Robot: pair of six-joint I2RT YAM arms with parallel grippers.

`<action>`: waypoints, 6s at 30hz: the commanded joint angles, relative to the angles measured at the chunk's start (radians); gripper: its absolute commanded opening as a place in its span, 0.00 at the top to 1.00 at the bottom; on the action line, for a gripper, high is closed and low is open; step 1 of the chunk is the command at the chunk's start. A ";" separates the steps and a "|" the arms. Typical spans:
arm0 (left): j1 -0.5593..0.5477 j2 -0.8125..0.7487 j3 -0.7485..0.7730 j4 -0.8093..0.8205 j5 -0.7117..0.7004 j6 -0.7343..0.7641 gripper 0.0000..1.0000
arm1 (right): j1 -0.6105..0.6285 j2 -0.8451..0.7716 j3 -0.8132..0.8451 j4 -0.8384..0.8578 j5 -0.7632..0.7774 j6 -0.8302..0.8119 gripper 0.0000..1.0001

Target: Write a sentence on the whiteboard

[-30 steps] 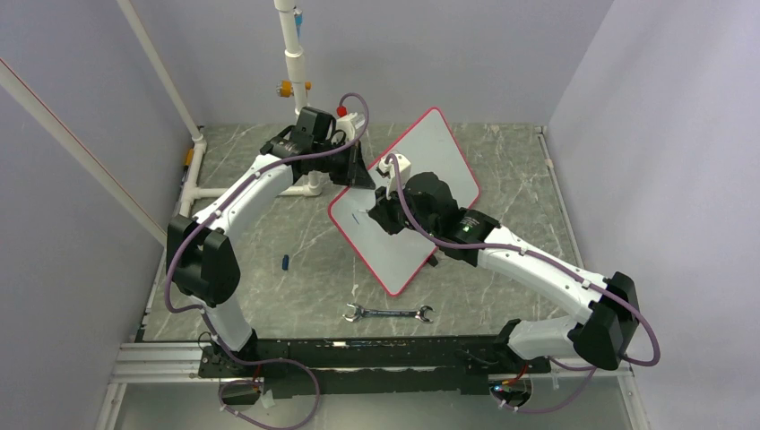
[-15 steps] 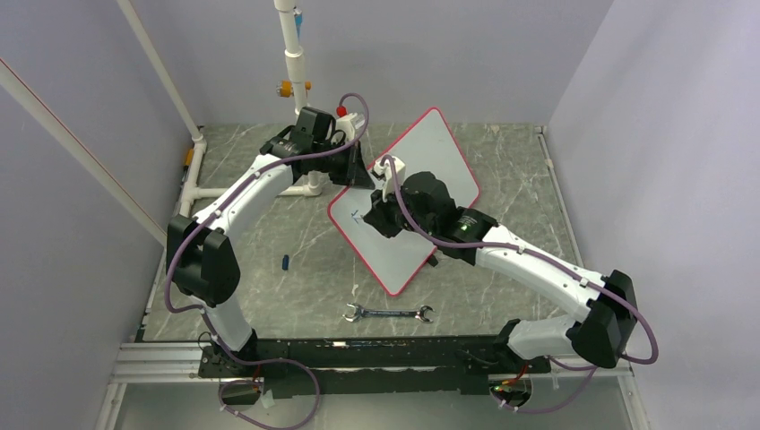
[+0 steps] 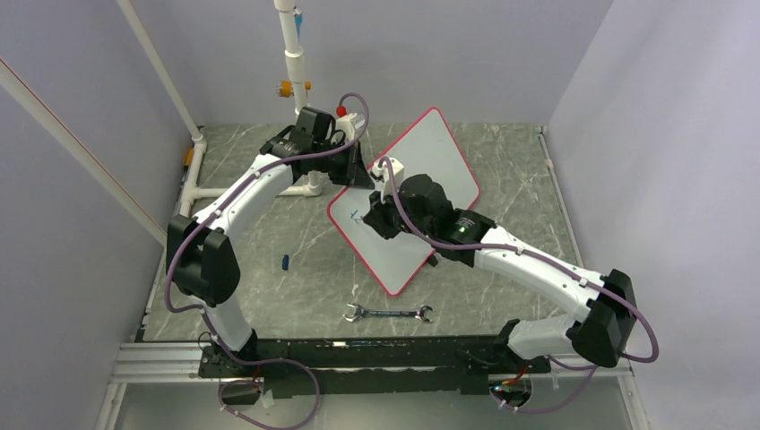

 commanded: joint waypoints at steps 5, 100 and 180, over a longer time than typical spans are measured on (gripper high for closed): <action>-0.007 -0.033 0.025 0.000 -0.170 0.104 1.00 | -0.002 0.026 0.009 -0.056 0.138 0.016 1.00; -0.041 -0.028 0.030 -0.009 -0.169 0.132 1.00 | -0.072 -0.032 0.044 -0.046 0.175 0.005 1.00; -0.057 -0.041 0.035 0.000 -0.142 0.144 1.00 | -0.166 -0.056 -0.059 0.035 -0.104 0.105 1.00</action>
